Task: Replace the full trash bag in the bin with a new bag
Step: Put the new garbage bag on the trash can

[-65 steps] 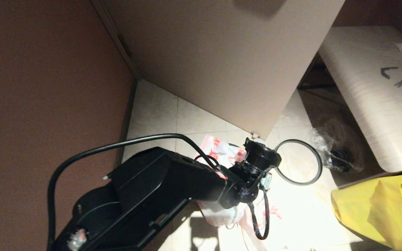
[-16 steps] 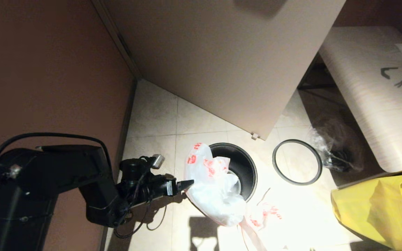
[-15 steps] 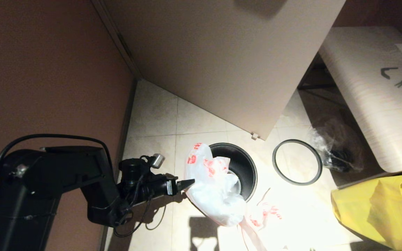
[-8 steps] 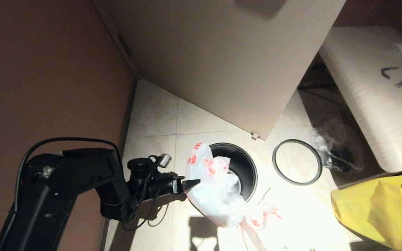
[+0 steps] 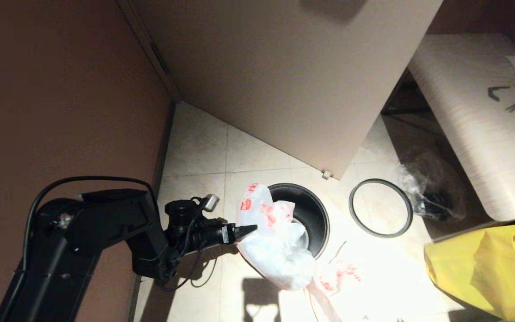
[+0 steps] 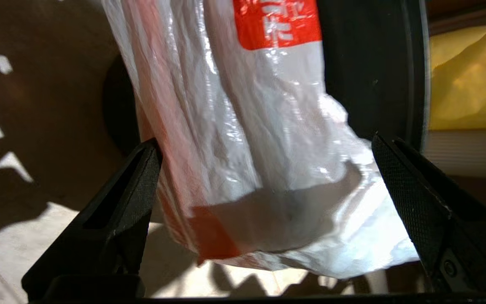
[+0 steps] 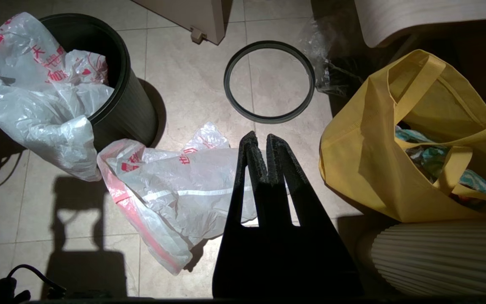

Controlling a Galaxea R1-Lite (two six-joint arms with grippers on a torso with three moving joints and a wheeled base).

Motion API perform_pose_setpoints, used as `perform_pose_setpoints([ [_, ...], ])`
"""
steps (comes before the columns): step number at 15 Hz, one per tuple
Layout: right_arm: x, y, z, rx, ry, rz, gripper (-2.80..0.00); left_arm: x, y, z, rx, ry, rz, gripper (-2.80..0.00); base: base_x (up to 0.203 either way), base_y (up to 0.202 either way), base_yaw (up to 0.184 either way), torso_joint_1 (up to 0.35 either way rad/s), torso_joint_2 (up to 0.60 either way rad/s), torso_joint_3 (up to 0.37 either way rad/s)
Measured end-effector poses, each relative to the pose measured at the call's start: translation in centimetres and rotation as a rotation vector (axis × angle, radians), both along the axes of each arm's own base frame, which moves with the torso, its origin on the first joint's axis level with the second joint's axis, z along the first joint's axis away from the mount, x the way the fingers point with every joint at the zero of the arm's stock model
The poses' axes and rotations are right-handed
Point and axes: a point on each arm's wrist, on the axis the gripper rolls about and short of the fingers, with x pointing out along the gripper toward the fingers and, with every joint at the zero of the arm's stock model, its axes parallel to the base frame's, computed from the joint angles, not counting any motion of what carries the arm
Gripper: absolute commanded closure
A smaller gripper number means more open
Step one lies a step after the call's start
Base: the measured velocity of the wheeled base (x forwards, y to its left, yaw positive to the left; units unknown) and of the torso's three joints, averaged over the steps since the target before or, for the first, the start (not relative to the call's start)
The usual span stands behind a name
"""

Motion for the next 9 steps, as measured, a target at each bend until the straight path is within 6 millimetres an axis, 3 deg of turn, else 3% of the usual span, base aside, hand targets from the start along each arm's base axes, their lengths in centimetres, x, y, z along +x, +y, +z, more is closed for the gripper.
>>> perform_pose_setpoints([
  [5, 0.0, 0.0, 0.0, 0.000, 0.000, 0.000, 0.00, -0.9, 0.1, 1.2, -0.058, 0.005, -0.056, -2.80, 0.000, 0.000, 0.000, 0.000, 0.00, 0.000],
  [9, 0.0, 0.0, 0.0, 0.000, 0.000, 0.000, 0.00, -2.7, 0.5, 2.2, -0.067, 0.013, -0.078, -2.80, 0.000, 0.000, 0.000, 0.000, 0.00, 0.000],
])
